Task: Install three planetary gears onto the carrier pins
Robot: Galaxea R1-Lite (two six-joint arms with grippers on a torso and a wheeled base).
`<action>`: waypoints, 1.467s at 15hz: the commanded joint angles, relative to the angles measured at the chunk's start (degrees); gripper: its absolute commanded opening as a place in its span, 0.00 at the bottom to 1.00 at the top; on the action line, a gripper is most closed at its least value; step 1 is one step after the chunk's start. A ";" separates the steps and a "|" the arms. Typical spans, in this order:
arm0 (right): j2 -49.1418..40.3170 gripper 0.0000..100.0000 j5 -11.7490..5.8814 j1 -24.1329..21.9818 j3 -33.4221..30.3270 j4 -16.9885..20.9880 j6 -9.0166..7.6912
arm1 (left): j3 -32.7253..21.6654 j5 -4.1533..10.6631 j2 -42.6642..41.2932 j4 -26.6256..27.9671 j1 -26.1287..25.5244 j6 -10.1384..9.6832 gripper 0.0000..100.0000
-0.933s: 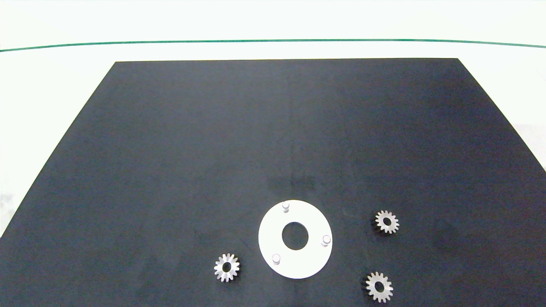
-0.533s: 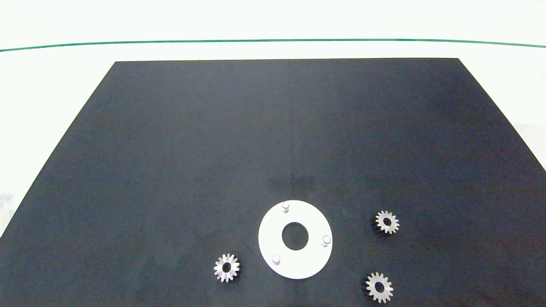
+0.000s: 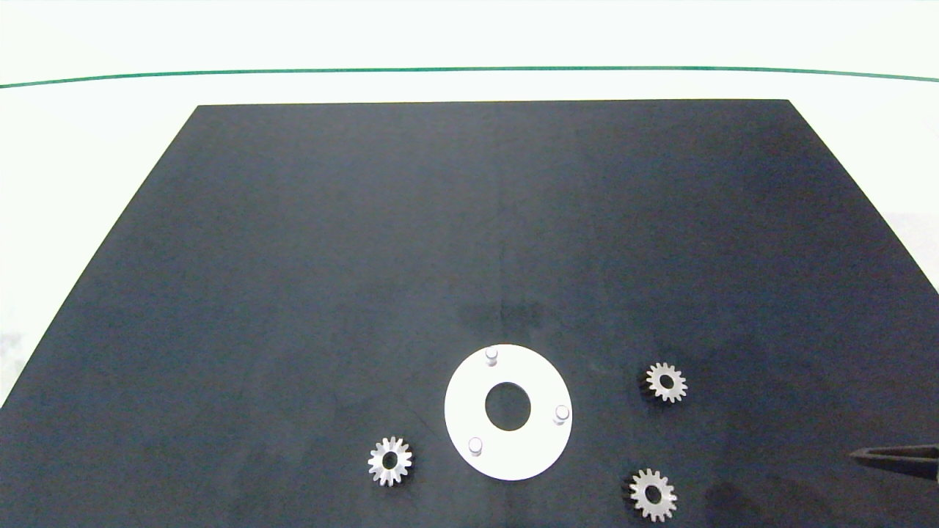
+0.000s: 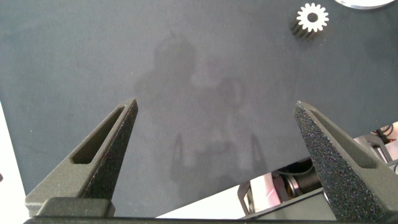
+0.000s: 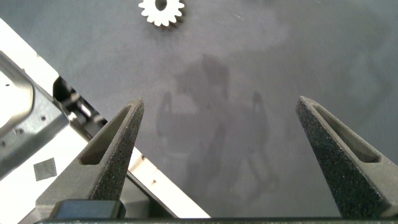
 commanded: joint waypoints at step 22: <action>27.24 1.00 -9.04 17.84 -0.43 -15.19 2.07 | 0.01 -0.21 0.12 0.07 -0.29 -0.73 1.00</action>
